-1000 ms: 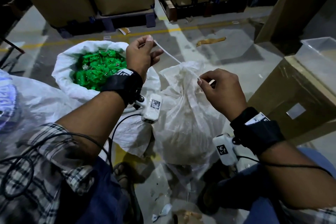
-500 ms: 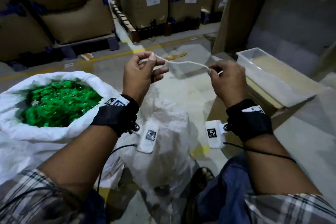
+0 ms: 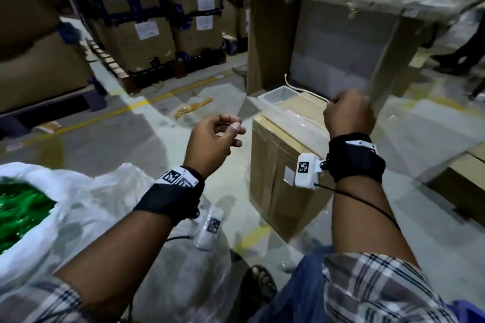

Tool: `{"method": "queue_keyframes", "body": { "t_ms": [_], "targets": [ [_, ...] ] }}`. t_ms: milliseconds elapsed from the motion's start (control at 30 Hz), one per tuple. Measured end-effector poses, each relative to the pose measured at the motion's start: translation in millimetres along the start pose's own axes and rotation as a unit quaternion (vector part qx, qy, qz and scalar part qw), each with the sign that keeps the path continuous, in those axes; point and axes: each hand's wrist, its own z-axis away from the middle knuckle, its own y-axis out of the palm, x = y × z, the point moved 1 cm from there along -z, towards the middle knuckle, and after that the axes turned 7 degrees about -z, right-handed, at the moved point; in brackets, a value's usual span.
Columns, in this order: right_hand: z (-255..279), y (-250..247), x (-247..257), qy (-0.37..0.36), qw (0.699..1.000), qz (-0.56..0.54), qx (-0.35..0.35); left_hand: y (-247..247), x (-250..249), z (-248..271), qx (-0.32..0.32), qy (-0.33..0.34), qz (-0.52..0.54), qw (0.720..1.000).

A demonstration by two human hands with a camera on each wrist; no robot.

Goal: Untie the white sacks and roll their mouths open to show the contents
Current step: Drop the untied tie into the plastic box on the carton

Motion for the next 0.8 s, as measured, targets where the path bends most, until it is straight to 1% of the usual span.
{"method": "queue_keyframes", "body": {
  "t_ms": [67,133,267,333,433,467,533,667,733,800],
  "targets": [
    [-6,4,-7,0.013,0.999,0.034,0.008,21,-4,-13,0.01,0.019,-0.029,0.999],
    [-11,11,-11,0.019,0.998,0.06,0.027,42,-5,-26,0.016,0.05,-0.087,0.995],
    [-12,27,-10,0.014,0.991,0.103,0.089,82,-1,-46,0.043,0.095,-0.232,0.967],
    [-10,33,-9,0.008,0.99,0.097,0.106,103,1,-55,0.06,0.118,-0.328,0.935],
    [-8,41,-15,-0.008,0.986,0.079,0.149,130,4,-66,0.117,0.157,-0.47,0.861],
    [-8,43,-19,-0.011,0.983,0.067,0.17,136,5,-68,0.132,0.169,-0.502,0.838],
    [-10,42,-26,-0.006,0.978,0.023,0.206,146,6,-71,0.144,0.196,-0.544,0.803],
    [-18,29,-35,0.0,0.968,-0.059,0.246,156,1,-72,0.148,0.227,-0.59,0.761],
    [-21,22,-36,0.002,0.963,-0.075,0.26,158,-2,-73,0.15,0.242,-0.598,0.749],
    [-22,17,-36,-0.004,0.96,-0.069,0.27,157,-5,-76,0.15,0.244,-0.6,0.747]
  ]
}}
